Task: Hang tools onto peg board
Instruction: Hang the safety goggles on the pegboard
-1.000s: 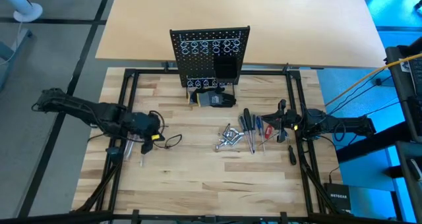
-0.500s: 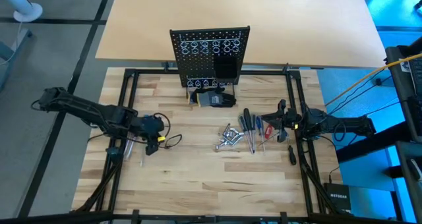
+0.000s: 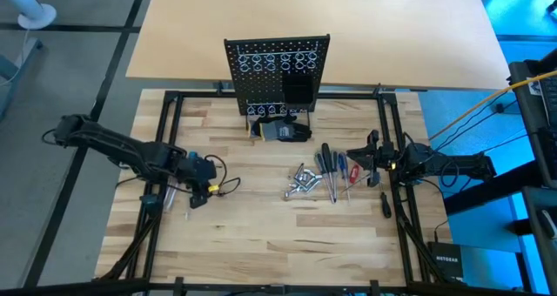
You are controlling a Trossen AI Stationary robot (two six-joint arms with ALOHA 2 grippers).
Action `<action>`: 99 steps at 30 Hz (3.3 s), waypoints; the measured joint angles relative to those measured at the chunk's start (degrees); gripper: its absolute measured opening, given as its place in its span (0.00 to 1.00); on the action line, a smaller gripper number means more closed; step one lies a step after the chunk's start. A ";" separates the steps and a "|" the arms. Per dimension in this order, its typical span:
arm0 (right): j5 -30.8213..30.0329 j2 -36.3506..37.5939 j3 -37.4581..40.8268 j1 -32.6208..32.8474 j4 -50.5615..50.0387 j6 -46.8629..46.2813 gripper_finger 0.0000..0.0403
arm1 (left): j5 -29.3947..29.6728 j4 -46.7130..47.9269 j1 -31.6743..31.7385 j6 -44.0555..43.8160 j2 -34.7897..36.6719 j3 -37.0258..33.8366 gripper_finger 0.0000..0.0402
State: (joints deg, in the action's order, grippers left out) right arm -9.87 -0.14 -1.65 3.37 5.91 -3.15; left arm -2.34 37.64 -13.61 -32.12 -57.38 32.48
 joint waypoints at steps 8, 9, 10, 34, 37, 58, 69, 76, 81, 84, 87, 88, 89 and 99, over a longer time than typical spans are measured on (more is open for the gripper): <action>0.44 0.00 -0.07 0.00 0.04 -1.10 0.10 | 5.32 -1.32 -2.79 4.68 -5.34 -1.17 0.28; 0.44 0.00 -0.07 0.00 0.04 -1.09 0.10 | 7.01 -1.59 -2.82 5.67 -6.13 -1.17 0.28; 0.44 0.00 -0.07 0.00 0.04 -1.10 0.10 | 8.53 -1.75 -2.82 6.48 -6.93 -1.17 0.28; 1.86 -1.80 -0.18 -0.02 19.08 -8.46 0.10 | 14.19 -9.34 -2.88 21.18 -14.78 7.03 0.05; 3.45 -4.12 -1.56 -0.02 21.83 -8.51 0.10 | 17.69 -9.90 -2.82 28.18 -14.30 11.99 0.03; 1.26 -48.88 -25.59 -0.02 28.63 3.70 0.10 | -2.23 -58.00 5.14 53.22 -12.70 21.04 0.04; -0.53 -72.32 -37.95 -0.02 37.17 6.46 0.10 | -11.35 -64.12 2.08 56.76 -16.27 20.97 0.04; 0.44 -81.71 -46.91 -0.02 40.66 6.48 0.10 | -11.20 -63.84 2.23 56.04 -16.25 20.93 0.05; 0.49 -83.36 -49.90 0.05 38.95 6.66 0.10 | -10.26 -63.32 2.21 53.68 -16.25 20.93 0.05; 2.12 -83.36 -49.90 0.05 39.54 6.14 0.10 | -8.94 -62.96 2.26 53.55 -16.25 20.91 0.05; 5.53 -83.32 -49.90 0.05 40.53 6.07 0.10 | -6.66 -62.75 2.23 53.54 -16.22 20.42 0.05; 5.61 -83.22 -49.90 0.05 40.13 6.32 0.10 | -5.99 -62.48 2.23 53.52 -16.22 20.42 0.05; 5.51 -82.71 -49.90 0.05 38.42 6.47 0.10 | -5.45 -62.25 2.23 53.40 -16.22 20.39 0.05; 4.64 -68.65 -49.94 2.93 16.55 6.29 0.10 | 4.63 -61.73 0.38 52.07 -15.09 20.40 0.05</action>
State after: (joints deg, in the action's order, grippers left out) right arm -5.23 -68.79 -51.59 6.30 22.46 3.14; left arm 2.29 -24.08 -13.23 19.96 -72.47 52.88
